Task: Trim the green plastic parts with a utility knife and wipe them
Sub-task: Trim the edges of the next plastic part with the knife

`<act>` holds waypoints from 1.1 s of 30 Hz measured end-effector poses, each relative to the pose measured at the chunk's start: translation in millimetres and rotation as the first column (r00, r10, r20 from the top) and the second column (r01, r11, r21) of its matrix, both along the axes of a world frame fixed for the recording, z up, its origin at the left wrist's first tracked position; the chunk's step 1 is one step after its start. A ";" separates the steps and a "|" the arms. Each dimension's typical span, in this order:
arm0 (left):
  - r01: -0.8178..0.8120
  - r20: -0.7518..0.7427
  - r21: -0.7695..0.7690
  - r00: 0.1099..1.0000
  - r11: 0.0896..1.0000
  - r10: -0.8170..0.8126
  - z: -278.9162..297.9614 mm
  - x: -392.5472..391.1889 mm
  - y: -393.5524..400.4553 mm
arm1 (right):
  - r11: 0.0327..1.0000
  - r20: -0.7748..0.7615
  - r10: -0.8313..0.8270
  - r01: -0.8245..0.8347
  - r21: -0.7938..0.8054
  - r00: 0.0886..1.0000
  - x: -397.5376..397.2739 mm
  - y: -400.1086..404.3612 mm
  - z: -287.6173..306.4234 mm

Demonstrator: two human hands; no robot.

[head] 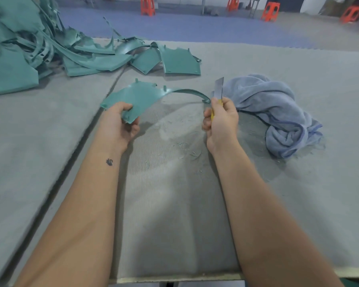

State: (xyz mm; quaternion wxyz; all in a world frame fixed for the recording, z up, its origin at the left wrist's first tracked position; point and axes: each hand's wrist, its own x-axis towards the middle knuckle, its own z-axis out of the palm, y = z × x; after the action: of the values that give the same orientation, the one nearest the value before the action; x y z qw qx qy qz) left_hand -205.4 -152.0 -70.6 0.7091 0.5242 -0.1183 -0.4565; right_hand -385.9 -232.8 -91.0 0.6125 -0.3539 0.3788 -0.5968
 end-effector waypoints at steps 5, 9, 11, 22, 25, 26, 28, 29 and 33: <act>-0.429 0.869 0.270 0.493 0.862 -0.027 -9.6 9.9 1.8 | 0.996 0.009 0.045 -0.045 0.070 0.999 0.0 -2.3 1.2; -0.093 0.976 0.169 0.156 0.981 -0.154 -15.2 -3.5 0.7 | 0.995 -0.024 0.043 -0.040 0.095 0.999 0.5 -2.8 0.9; -0.059 0.938 0.341 -0.050 0.938 -0.344 -21.7 -6.5 -2.4 | 0.996 -0.055 0.024 -0.019 0.091 0.998 2.2 -1.6 2.4; -0.202 0.887 0.300 -0.301 0.932 -0.351 -10.1 -25.7 -2.2 | 0.992 -0.370 -0.125 0.116 -0.048 0.921 -1.3 2.1 0.6; -0.212 0.839 0.344 -0.367 0.915 -0.401 -9.9 -21.2 -2.9 | 0.975 -0.461 -0.224 0.196 -0.109 0.858 -6.6 -0.3 -1.4; -0.212 0.851 0.315 -0.367 0.925 -0.374 -10.0 -19.6 -2.9 | 0.971 -0.454 -0.241 0.210 -0.118 0.858 -7.7 -1.0 -1.7; -0.233 0.901 0.223 -0.321 0.947 -0.291 -11.1 -20.9 -4.1 | 0.969 -0.446 -0.247 0.214 -0.124 0.860 -8.2 -2.3 -2.3; -0.257 0.923 0.190 -0.283 0.948 -0.261 -11.8 -23.5 -5.3 | 0.971 -0.458 -0.240 0.206 -0.123 0.856 -7.7 -2.8 -3.0; -0.270 0.947 0.255 -0.123 0.928 -0.296 -17.9 -34.8 -11.3 | 0.973 -0.552 -0.229 0.182 -0.139 0.802 -3.8 -5.8 -7.8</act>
State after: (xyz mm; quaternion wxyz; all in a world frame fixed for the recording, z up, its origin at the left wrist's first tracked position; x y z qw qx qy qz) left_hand -240.2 -163.3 -88.4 0.2575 0.8075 -0.5256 0.0734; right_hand -389.7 -238.7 -98.9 0.3902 -0.4955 0.5548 -0.5427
